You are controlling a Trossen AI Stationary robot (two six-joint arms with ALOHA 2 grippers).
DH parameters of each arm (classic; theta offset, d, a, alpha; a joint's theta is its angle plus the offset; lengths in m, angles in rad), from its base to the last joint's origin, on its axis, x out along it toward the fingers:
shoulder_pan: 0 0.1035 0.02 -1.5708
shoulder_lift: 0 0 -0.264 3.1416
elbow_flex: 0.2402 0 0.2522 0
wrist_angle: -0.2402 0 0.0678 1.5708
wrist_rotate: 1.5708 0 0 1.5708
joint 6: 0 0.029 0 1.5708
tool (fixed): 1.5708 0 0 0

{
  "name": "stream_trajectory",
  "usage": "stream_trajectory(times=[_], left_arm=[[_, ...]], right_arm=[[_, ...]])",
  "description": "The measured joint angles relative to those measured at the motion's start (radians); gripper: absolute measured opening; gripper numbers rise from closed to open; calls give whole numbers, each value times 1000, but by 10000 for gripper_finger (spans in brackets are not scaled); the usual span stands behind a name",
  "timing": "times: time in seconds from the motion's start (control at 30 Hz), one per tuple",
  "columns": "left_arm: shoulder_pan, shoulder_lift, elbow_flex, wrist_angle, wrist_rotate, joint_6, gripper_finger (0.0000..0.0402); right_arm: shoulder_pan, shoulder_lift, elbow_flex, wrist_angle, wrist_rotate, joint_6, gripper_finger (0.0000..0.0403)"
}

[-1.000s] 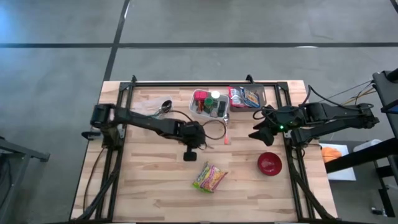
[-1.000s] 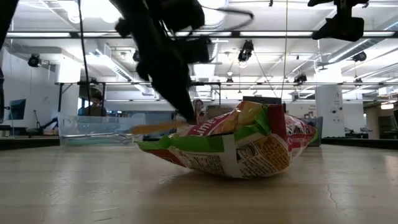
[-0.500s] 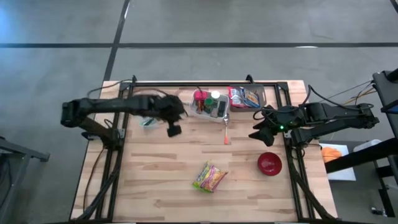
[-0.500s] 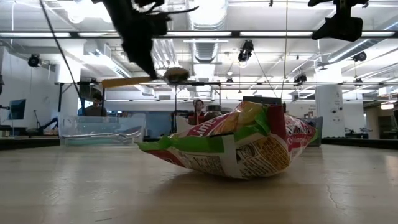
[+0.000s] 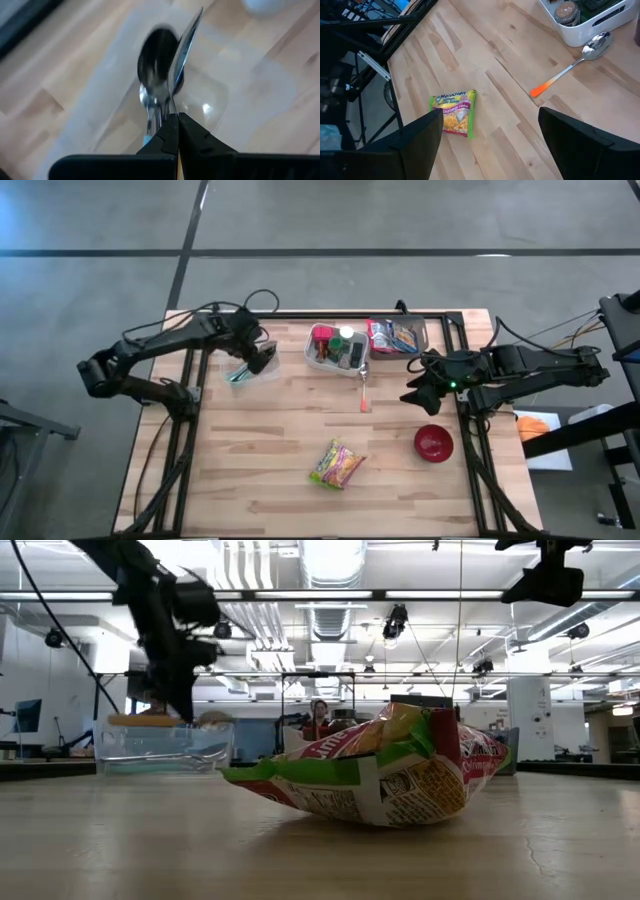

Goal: Pick & Place Food Item
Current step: Put the yellow spoon into the transparent bin

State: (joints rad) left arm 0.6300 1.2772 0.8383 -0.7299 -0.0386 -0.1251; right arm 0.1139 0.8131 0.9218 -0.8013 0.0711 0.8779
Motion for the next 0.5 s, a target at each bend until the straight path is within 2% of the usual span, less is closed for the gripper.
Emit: stream_trajectory(times=[0.23,0.5], left_arm=[[0,0,-127,107,14,-50,0],[0,1,-201,205,39,-111,0]], right_arm=[[16,0,0,0,0,23,322],[24,0,0,-2,1,44,322]])
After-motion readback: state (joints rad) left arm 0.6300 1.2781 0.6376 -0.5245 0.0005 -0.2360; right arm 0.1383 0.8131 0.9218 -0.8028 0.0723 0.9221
